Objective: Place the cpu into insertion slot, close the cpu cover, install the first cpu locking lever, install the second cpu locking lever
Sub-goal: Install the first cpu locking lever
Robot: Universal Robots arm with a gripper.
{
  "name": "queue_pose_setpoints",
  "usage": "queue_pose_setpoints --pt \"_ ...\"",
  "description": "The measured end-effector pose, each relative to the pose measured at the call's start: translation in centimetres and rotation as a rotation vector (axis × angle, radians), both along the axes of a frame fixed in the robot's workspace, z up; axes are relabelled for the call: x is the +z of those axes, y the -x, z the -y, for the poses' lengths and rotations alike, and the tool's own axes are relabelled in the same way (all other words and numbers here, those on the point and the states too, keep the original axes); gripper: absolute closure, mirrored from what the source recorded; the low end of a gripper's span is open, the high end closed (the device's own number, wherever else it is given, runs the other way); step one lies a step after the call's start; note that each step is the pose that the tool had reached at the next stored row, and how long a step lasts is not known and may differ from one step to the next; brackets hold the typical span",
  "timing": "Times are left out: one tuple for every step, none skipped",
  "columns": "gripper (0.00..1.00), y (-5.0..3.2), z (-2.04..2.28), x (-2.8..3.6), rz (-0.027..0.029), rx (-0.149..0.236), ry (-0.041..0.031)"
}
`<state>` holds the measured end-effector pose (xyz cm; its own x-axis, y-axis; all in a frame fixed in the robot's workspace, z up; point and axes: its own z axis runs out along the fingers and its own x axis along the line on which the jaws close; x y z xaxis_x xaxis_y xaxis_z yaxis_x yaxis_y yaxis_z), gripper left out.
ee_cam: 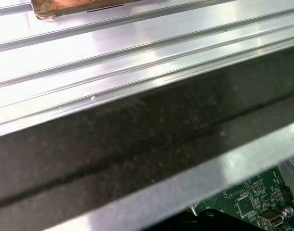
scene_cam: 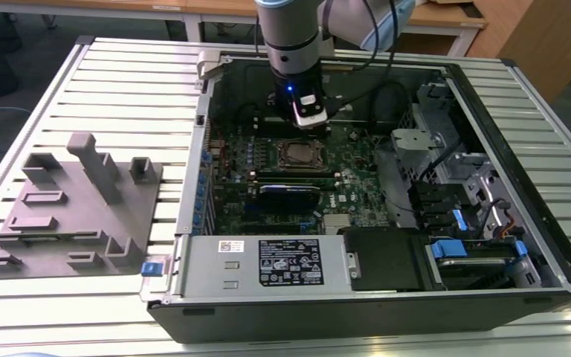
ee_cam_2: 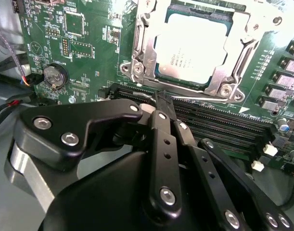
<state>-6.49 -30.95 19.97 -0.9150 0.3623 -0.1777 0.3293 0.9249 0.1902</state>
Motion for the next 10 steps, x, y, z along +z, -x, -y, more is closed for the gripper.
queue_pose_setpoints --pt "0.89 0.01 0.0 -0.02 0.0001 0.0 0.0041" --pt "0.89 0.04 0.0 -0.06 0.0005 0.0 0.0094" --pt "0.89 0.07 -0.01 -0.1 0.0017 0.0 0.0143" --pt "0.89 0.1 -0.02 -0.14 0.0036 0.0 0.0204" --pt "0.89 0.11 -0.02 -0.16 0.0054 0.0 0.027" --pt "0.89 0.12 -0.02 -0.18 0.0069 0.0 0.0345" --pt "0.89 0.13 -0.02 -0.2 0.0083 0.0 0.0418" --pt "0.89 0.14 -0.03 -0.22 0.0101 0.0 0.0491" --pt "0.89 0.15 -0.04 -0.24 0.0119 0.0 0.0567" --pt "0.89 0.17 -0.05 -0.25 0.0133 0.0 0.0612"
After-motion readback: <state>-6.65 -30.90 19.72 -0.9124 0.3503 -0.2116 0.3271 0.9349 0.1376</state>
